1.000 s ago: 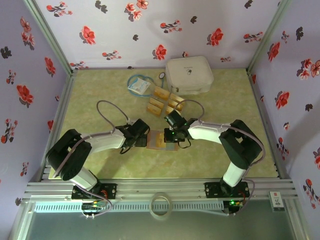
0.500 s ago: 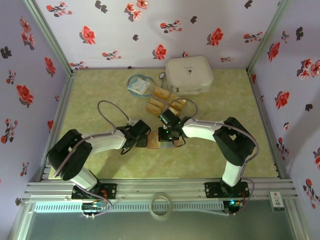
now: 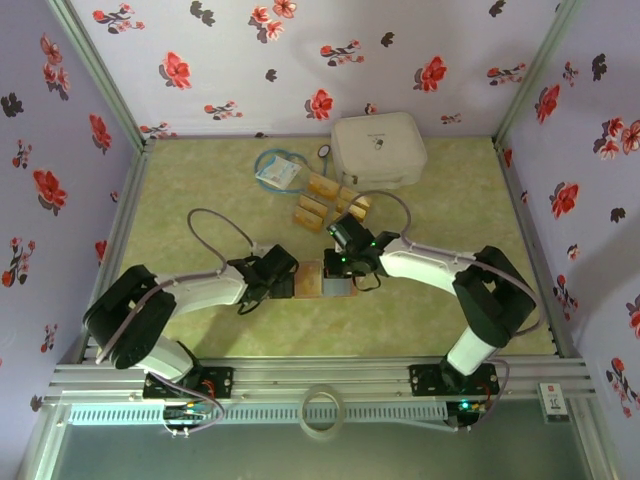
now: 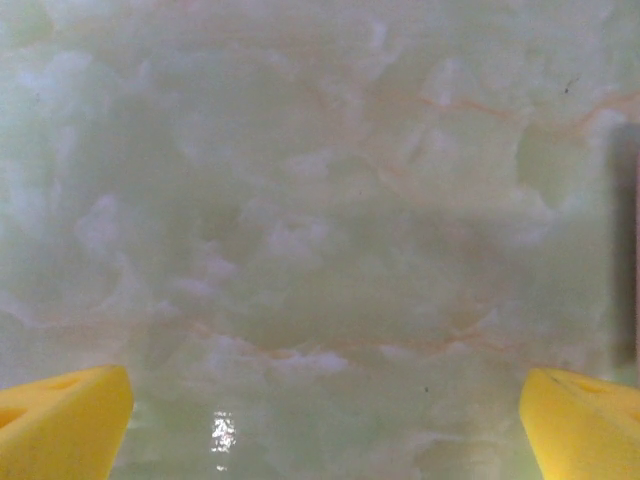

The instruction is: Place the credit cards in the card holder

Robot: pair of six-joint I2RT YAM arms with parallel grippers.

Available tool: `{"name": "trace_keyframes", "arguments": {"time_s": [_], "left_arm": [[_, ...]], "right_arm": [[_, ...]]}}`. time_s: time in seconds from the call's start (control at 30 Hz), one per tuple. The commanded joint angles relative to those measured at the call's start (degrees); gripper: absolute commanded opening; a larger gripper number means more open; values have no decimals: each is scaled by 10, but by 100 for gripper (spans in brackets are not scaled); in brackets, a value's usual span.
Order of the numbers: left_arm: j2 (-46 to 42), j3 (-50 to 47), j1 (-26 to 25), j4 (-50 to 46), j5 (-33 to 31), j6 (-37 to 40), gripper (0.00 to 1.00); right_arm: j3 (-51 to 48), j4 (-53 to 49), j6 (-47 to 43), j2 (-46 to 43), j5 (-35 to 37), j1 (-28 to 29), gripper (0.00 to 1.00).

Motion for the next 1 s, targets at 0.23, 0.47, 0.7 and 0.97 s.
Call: {"name": "trace_keyframes", "arguments": {"time_s": [0.23, 0.47, 0.7, 0.97], "left_arm": [[-28, 13, 8, -33, 1, 23, 100], [0, 21, 8, -25, 1, 26, 100], [17, 20, 8, -14, 1, 26, 100], [34, 21, 9, -3, 4, 28, 100]], "right_arm": [[-4, 35, 5, 19, -37, 1, 0], [20, 37, 3, 53, -42, 11, 0], [27, 29, -6, 73, -31, 10, 0], [28, 30, -8, 85, -31, 11, 0]]}}
